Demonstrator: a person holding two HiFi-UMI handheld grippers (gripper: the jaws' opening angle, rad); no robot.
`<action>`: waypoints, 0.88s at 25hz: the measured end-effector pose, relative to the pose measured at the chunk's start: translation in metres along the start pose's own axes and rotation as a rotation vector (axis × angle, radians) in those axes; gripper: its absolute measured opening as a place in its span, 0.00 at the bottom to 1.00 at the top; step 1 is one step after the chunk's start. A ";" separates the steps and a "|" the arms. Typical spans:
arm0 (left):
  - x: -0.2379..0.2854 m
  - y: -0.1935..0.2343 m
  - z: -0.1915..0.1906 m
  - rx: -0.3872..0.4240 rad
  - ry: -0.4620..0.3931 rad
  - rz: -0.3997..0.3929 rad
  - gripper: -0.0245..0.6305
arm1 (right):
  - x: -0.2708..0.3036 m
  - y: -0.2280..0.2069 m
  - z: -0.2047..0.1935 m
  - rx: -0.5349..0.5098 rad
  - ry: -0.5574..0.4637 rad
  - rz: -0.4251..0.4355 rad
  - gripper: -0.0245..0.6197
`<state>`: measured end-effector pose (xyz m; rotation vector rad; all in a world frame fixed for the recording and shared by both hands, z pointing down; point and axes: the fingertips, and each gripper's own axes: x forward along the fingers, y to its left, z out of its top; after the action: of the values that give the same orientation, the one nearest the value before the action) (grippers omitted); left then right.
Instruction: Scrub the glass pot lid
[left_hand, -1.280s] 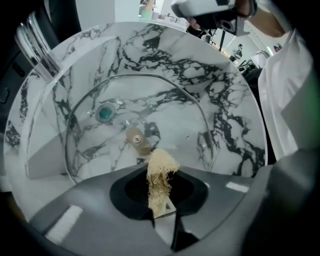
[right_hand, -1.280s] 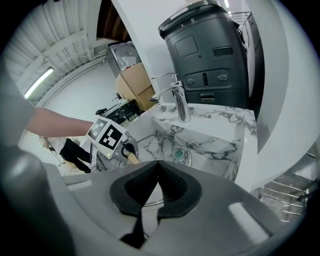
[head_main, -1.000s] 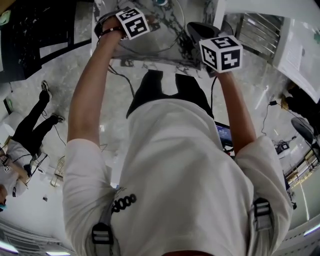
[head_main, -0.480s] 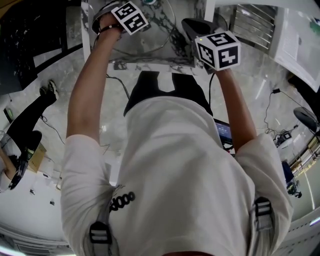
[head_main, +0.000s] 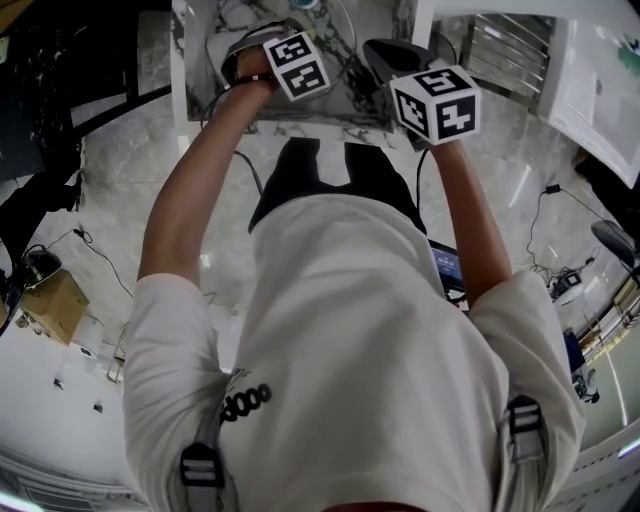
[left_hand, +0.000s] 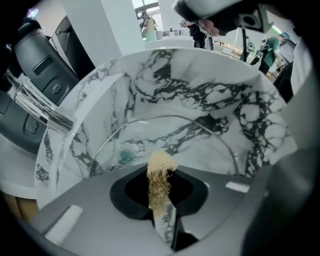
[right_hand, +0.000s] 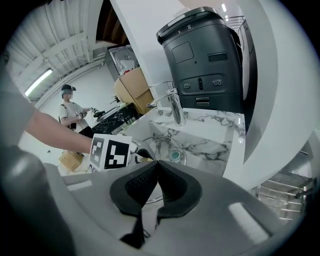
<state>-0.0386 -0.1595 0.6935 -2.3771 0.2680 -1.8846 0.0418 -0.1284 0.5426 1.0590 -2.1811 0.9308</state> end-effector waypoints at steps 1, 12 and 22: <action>0.000 -0.011 -0.002 -0.012 -0.003 -0.031 0.11 | -0.001 0.001 -0.001 0.000 0.000 -0.002 0.04; -0.027 -0.076 -0.032 -0.185 -0.012 -0.405 0.11 | -0.026 0.025 -0.017 -0.003 -0.007 -0.025 0.04; -0.063 -0.088 -0.025 -0.194 -0.185 -0.562 0.11 | -0.060 0.040 0.008 -0.072 -0.063 -0.061 0.04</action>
<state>-0.0695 -0.0597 0.6551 -2.9725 -0.2778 -1.8773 0.0402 -0.0893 0.4818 1.1281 -2.2025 0.7962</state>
